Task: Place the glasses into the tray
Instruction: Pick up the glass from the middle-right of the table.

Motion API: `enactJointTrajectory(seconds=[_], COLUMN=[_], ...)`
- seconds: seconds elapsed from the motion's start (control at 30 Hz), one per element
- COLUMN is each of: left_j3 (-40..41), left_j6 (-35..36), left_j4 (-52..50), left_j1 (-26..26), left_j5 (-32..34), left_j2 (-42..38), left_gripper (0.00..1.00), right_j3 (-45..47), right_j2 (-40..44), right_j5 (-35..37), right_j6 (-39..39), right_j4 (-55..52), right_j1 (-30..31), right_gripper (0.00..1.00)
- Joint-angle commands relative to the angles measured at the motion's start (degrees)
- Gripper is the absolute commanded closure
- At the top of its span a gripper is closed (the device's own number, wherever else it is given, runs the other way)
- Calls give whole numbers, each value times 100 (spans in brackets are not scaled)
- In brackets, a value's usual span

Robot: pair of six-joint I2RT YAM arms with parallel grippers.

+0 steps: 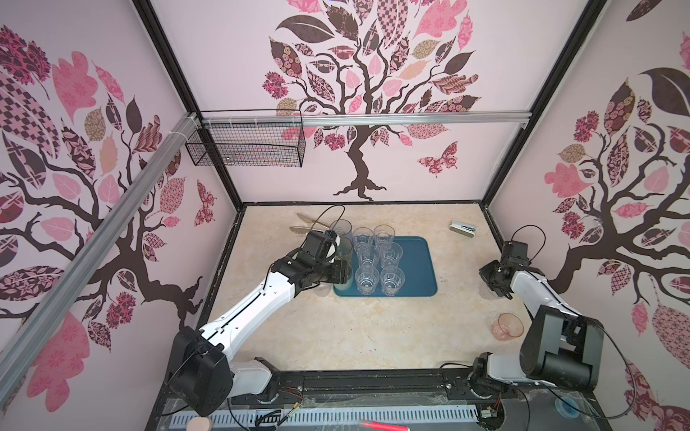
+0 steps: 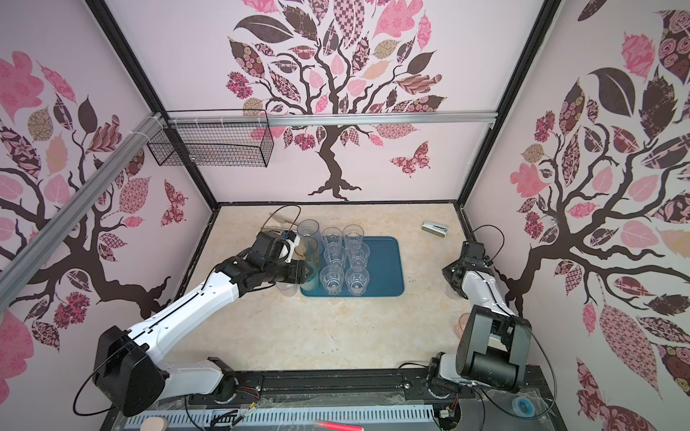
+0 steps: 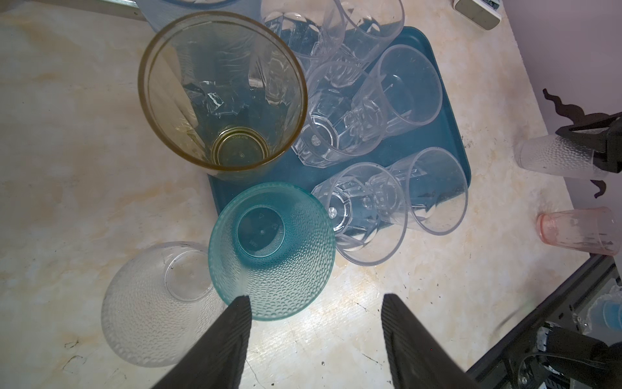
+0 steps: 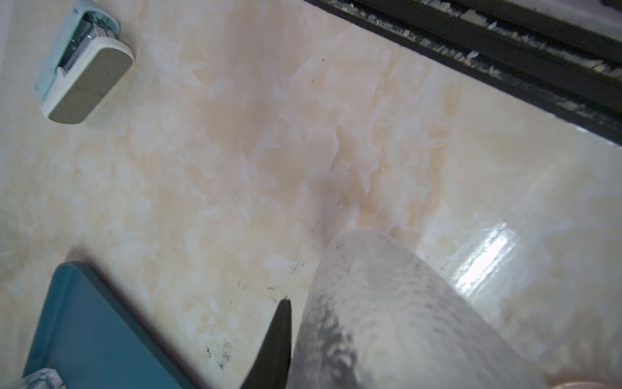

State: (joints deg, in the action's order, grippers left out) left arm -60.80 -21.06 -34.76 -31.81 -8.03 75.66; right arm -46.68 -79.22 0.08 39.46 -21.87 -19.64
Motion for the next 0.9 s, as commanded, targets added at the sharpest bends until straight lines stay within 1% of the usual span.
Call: enactJointTrajectory(seconds=[0.0,0.13,0.27,0.37,0.47,0.6,0.77,0.87], left_j3=[127,186,198,232,296,357,338,279], left_j6=[-20,-38,-54,-56,-54,-53,-58,-65], left_j4=[114,160,161,178,188,207,247,242], left_j1=[-17,-13,-9,-10,-9,-14,-12,-11], left_j5=[47,47,69,108,143,179,188,176], left_j2=[-50,-73,-84,-122,-166,-192,-153,-107], left_gripper=[34,34,34,34,34,34,34,34], right_j3=[-167,-203,-411,-676,-871,-1179,-1546,-1869], right_j2=[47,139,197,173,153,19,-92,-210], right_j5=[-333,-462,-467,-402,-492,-588,-443,-264], right_j6=[-58,-64,-166,-311,-460,-849,-1187,-1347], right_j4=[-265,-303,-480,-739,-927,-1404,-1918,-2219], right_j1=[-18,101,388,718,996,1402,2042,2546], right_gripper=[87,91,92,92,92,92,92,92])
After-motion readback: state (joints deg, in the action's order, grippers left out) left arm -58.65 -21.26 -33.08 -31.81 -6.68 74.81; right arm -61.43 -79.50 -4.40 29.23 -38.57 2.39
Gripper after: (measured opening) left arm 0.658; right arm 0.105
